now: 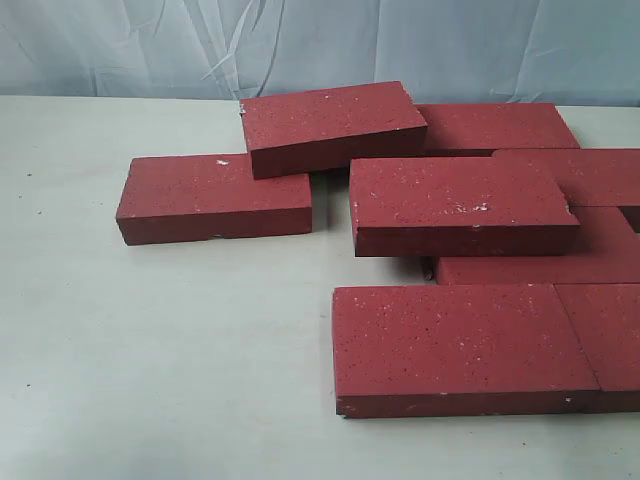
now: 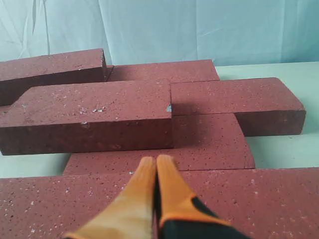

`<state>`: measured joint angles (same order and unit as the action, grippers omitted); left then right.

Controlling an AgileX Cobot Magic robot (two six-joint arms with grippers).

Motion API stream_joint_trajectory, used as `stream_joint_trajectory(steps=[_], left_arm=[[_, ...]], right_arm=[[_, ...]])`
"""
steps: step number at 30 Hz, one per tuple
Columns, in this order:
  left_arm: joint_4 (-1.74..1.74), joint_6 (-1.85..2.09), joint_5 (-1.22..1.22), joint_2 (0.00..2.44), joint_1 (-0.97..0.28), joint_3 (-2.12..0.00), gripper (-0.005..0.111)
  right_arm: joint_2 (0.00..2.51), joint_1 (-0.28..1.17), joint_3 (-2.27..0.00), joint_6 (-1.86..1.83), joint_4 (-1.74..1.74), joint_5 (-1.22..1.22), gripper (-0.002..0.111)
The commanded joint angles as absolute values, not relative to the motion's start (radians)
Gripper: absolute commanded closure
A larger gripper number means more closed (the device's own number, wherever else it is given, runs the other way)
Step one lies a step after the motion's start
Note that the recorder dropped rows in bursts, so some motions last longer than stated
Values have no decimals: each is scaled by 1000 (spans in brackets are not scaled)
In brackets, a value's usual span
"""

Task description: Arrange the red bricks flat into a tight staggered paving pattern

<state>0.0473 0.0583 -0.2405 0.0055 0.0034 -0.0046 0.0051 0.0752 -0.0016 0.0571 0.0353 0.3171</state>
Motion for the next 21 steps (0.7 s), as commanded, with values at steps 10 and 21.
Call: stream_joint_trajectory(steps=[10, 21], left_arm=[[47, 55, -238, 0, 8, 0, 107], [47, 55, -238, 0, 8, 0, 107]], right_arm=[[0, 71, 0, 54, 33, 304, 109], [0, 71, 0, 54, 33, 109, 109]])
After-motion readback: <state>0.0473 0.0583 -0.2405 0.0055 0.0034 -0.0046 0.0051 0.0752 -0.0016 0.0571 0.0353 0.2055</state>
